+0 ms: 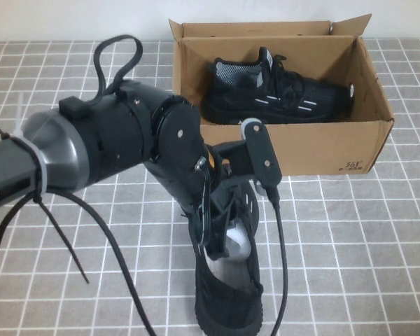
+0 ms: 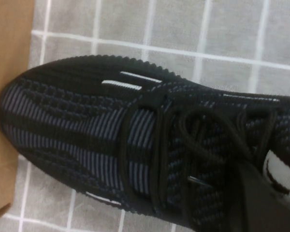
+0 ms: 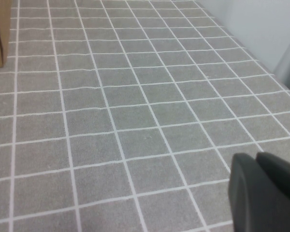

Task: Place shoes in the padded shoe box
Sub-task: Pick up the shoe from the table, then place the shoe in the shoe box

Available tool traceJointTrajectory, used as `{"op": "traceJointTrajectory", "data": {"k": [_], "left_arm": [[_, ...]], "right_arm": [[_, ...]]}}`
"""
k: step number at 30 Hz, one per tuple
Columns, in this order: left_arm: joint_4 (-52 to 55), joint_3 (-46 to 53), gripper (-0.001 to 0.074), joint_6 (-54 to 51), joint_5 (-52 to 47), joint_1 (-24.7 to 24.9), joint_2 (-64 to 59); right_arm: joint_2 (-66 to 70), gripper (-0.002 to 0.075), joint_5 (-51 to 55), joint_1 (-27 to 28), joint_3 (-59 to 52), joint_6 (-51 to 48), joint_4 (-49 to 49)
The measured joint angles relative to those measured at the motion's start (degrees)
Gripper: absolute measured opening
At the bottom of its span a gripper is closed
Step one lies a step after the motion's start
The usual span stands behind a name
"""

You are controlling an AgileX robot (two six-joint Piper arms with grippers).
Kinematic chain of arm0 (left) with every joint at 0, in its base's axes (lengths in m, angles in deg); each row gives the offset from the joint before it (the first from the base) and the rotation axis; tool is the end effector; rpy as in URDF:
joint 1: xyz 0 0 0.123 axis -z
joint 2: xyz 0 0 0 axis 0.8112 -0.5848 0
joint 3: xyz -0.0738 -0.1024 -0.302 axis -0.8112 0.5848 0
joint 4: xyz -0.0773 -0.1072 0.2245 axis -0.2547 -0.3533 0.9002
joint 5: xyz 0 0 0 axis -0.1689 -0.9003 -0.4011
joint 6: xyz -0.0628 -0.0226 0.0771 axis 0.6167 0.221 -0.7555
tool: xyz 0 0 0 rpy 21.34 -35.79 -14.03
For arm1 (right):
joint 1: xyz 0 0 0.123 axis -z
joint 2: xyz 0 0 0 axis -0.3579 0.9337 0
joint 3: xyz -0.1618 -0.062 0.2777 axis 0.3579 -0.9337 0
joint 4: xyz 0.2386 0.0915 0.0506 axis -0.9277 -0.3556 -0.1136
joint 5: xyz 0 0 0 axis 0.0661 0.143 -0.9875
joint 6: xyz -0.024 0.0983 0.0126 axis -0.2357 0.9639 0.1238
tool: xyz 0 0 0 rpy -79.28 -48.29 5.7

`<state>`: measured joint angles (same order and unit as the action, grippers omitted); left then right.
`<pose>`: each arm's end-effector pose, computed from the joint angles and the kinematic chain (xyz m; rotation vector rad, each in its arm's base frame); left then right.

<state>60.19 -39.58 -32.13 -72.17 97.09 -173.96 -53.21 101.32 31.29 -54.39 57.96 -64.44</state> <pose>0.2770 -0.2698 0.2807 1.8036 2.0580 -0.1443 0.0267 -0.0161 0.1732 0.1861 1.7932 -0.2695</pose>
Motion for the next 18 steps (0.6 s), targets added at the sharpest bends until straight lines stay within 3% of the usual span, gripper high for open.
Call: {"op": "traceJointTrajectory", "data": {"k": [11,18], "left_arm": [[0.7,-10.0,0.0015,10.2,-11.2,-0.1,-0.2],[-4.6,-16.3,0.0015,15.9,-18.1,-0.1,-0.2]], "right_arm": [[0.0,-0.0008,0.0,0.0,0.0,0.0,0.0],[0.0,-0.0008,0.0,0.0,0.0,0.0,0.0]]}}
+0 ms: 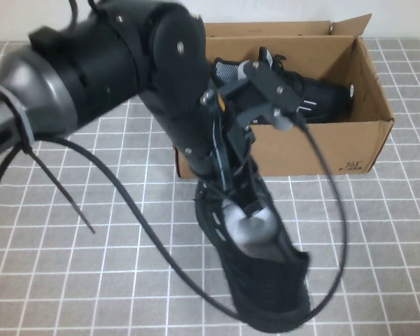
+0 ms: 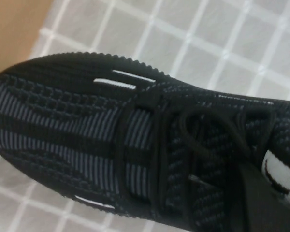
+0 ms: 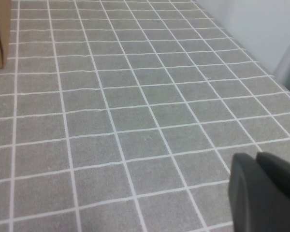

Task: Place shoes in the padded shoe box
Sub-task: Place the shoe in the shoe box

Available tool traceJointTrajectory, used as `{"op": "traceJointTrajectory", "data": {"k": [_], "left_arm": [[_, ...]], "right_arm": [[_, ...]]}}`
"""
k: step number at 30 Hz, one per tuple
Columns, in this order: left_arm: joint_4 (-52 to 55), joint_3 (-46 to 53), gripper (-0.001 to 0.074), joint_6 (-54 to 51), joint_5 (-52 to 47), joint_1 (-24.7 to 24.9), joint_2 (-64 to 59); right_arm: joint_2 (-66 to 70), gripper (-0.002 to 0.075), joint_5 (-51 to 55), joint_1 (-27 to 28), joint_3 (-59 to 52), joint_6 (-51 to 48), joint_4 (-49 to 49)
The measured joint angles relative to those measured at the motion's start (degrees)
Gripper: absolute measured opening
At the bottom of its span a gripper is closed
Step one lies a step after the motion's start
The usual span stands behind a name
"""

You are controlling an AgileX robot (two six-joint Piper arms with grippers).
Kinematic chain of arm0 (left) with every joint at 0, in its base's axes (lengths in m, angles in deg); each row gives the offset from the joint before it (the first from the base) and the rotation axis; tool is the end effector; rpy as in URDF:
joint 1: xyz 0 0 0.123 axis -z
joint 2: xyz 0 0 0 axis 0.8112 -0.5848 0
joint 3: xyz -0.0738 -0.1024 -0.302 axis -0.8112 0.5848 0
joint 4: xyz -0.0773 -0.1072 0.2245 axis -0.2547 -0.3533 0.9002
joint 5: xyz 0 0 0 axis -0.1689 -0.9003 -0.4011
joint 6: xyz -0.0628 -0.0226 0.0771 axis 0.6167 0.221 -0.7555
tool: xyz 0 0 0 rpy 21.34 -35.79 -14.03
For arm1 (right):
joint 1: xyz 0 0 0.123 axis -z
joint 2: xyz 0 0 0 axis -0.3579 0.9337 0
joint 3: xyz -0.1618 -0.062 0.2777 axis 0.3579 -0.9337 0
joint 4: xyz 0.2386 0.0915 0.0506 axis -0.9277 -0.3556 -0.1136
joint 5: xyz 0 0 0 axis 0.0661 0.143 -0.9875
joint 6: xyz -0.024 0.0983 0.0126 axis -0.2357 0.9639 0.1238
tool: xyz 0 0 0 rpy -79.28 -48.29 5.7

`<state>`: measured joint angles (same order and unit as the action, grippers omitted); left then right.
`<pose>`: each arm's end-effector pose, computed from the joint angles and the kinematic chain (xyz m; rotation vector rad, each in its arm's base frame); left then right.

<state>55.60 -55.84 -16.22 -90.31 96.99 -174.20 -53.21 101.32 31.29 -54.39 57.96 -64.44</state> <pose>0.2749 -0.2798 0.3524 1.5455 2.3199 -0.3447 0.0267 -0.0161 0.1732 0.1861 1.7932 -0.2695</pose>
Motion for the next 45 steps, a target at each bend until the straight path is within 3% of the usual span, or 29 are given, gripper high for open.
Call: {"op": "traceJointTrajectory", "data": {"k": [13,22,33,45], "left_arm": [[-6.2,-17.3,0.0013,16.4,-5.1,0.0,0.0],[1.0,-25.7,0.0013,29.1,-2.3,0.0,0.0],[12.7,-28.0,0.0013,40.4,-0.9,0.0,-2.9],[8.2,-28.0,0.0013,48.1,3.6,-4.7,-7.5]], "right_arm": [[0.0,-0.0008,0.0,0.0,0.0,0.0,0.0],[0.0,-0.0008,0.0,0.0,0.0,0.0,0.0],[0.0,-0.0008,0.0,0.0,0.0,0.0,0.0],[0.0,-0.0008,0.0,0.0,0.0,0.0,0.0]]}}
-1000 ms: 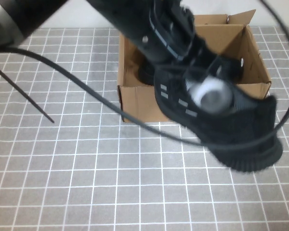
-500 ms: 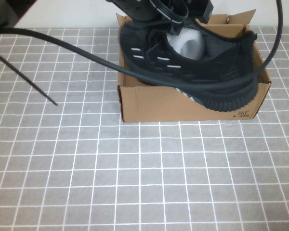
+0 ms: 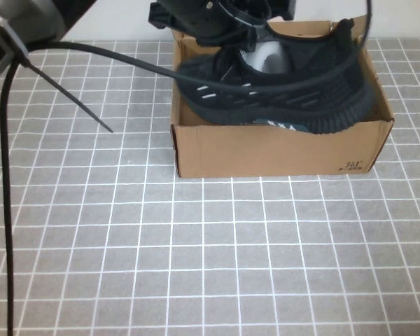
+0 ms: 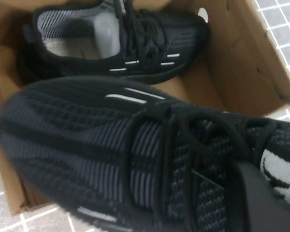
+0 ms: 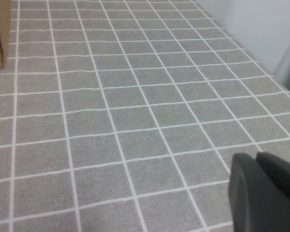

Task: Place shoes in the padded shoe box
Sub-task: Place the shoe in the shoe box

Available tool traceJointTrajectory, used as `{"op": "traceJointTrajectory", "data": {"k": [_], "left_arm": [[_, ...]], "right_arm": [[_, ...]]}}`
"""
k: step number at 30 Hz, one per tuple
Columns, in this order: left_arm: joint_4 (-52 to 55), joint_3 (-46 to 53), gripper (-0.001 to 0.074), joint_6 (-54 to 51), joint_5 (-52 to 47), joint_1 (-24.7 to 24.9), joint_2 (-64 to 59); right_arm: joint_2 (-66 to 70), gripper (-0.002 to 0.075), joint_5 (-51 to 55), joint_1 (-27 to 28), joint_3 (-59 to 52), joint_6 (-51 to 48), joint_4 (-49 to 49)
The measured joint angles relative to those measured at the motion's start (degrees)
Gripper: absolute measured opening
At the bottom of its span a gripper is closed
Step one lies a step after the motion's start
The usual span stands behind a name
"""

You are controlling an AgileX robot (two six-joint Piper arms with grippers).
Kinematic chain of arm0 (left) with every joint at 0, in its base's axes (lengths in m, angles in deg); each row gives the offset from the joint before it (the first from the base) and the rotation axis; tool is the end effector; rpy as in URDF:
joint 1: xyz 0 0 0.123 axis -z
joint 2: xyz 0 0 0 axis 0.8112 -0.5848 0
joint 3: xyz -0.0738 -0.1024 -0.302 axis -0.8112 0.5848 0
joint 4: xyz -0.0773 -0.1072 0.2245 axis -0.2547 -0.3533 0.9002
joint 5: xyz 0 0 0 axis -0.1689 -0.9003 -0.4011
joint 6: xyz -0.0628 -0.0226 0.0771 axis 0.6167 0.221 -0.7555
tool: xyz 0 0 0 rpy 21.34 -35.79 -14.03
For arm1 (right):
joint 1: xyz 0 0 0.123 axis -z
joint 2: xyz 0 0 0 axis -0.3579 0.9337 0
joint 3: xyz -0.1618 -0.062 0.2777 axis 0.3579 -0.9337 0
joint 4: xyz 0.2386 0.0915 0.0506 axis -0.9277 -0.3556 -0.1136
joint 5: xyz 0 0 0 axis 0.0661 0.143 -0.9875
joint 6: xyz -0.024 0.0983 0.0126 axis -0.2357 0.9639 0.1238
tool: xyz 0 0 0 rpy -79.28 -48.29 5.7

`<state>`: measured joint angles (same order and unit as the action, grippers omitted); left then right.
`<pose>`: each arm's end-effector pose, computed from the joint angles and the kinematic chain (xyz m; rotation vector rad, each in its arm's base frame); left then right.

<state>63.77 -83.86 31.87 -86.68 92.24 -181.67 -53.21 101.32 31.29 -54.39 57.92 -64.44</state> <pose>0.3492 -0.2798 0.4497 0.3557 2.4009 -0.5614 0.0267 -0.0161 0.1732 0.1855 1.7933 -0.2700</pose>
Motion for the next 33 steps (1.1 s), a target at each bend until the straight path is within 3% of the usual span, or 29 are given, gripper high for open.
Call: {"op": "traceJointTrajectory", "data": {"k": [20,33], "left_arm": [[-2.0,0.0,0.0012,2.5,13.8,-1.1,-3.9],[0.1,0.0,0.0012,2.5,17.5,-1.1,-6.9]], "right_arm": [[0.0,-0.0008,0.0,0.0,0.0,0.0,0.0],[0.0,-0.0008,0.0,0.0,0.0,0.0,0.0]]}}
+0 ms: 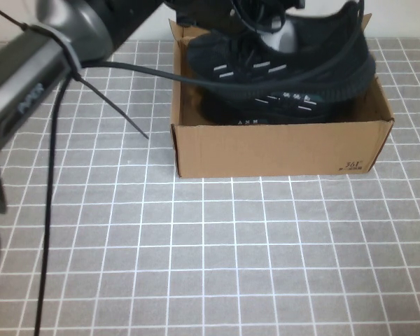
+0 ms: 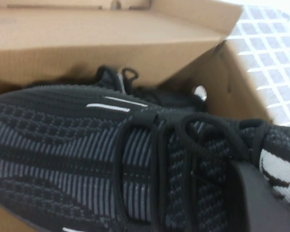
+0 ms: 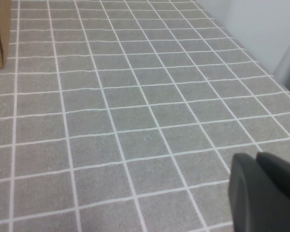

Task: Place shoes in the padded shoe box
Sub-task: Place the shoe in the shoe box

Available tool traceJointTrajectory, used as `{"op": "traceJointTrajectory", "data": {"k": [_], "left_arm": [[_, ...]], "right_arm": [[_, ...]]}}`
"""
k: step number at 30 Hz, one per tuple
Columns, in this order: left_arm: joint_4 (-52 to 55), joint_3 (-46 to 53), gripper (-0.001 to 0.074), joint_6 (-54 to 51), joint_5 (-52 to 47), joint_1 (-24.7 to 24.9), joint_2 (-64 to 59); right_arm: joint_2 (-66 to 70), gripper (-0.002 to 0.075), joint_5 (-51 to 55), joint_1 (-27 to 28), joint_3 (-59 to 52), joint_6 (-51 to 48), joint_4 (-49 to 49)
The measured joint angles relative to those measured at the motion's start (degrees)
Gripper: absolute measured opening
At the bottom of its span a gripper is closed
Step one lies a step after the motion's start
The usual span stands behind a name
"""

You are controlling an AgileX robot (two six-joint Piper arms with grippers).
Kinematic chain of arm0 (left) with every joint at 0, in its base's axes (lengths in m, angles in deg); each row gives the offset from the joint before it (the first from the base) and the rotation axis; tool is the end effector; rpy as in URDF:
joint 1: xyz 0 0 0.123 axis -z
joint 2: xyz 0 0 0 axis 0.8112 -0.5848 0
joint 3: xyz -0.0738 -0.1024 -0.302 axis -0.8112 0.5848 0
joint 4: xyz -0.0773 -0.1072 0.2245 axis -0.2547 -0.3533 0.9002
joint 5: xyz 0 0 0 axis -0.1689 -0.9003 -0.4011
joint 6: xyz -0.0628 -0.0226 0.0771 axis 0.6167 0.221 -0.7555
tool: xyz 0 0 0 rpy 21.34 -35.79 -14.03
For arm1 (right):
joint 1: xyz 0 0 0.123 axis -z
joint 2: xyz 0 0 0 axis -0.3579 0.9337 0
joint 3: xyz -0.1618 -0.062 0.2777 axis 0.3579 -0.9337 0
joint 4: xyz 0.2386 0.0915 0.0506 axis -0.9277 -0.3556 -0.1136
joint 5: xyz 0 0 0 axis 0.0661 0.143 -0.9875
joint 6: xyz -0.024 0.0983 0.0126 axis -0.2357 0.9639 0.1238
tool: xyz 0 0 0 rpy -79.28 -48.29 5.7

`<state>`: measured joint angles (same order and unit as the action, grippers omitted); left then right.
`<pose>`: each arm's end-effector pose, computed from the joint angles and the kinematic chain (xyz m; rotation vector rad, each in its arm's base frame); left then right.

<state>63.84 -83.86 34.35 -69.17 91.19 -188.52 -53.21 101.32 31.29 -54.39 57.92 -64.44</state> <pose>0.4005 -0.3067 0.4166 0.2455 2.2321 -0.6564 0.0267 -0.0161 0.1732 0.1855 1.7933 -0.2700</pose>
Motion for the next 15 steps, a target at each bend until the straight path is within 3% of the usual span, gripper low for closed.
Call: {"op": "traceJointTrajectory", "data": {"k": [15], "left_arm": [[2.7,0.0,0.0012,-0.1,3.4,0.0,-4.1]], "right_arm": [[0.0,-0.0008,0.0,0.0,0.0,0.0,0.0]]}}
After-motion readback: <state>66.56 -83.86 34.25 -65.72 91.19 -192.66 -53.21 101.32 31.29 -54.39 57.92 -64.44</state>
